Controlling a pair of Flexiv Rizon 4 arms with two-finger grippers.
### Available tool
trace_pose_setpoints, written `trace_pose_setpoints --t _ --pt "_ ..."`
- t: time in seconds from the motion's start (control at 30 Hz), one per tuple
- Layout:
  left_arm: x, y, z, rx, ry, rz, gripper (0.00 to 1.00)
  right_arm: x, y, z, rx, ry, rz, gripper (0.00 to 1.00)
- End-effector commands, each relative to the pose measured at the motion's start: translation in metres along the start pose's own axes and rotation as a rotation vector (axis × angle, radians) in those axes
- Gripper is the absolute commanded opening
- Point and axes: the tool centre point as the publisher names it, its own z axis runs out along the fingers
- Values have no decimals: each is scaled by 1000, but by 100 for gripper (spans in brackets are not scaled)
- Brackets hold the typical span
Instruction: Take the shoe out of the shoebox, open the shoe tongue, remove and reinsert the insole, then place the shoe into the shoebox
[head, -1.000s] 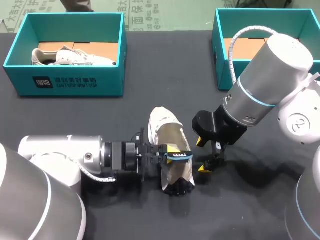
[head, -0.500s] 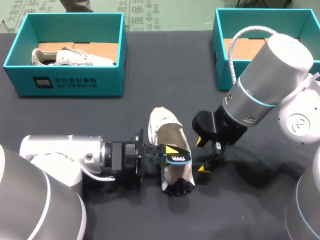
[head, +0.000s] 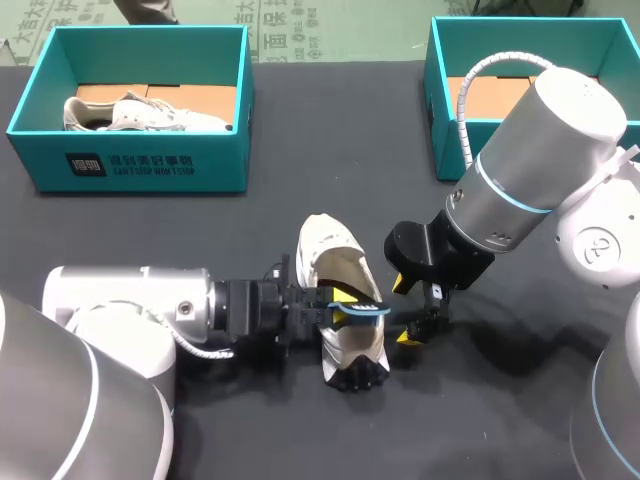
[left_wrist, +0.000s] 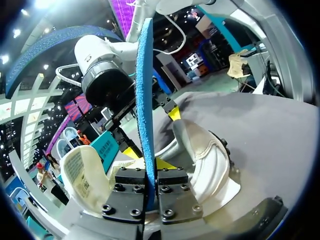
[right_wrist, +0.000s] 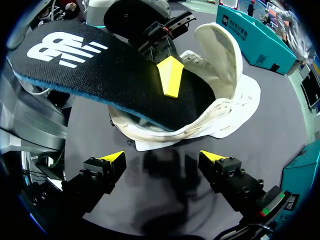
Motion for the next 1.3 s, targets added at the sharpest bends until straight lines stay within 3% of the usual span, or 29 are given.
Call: trace_pose_setpoints --t 0.03,0.07,0.2,0.33,0.47,0.97,1.07,1.13,1.3 --pt "-1 1 3 9 2 -8 0 1 0 2 1 -3 0 100" --pt "-1 0 3 12 2 -10 1 1 0 2 1 -3 0 100" --pt "-1 -6 1 23 1 -10 22 1 0 2 1 -3 0 100" --pt "-3 -12 0 40 -3 -8 30 1 0 2 1 -3 0 100" --pt "-4 -18 -2 57 -8 -3 31 1 0 2 1 -3 0 100" --pt "-4 -44 -5 90 -18 43 27 1 0 2 1 -3 0 100" --pt "-3 -47 -6 76 -22 58 19 1 0 2 1 -3 0 100" --pt "-3 -49 -5 64 -24 73 0 1 0 2 1 -3 0 100" --pt "0 -44 -5 41 -27 93 0 1 0 2 1 -3 0 100"
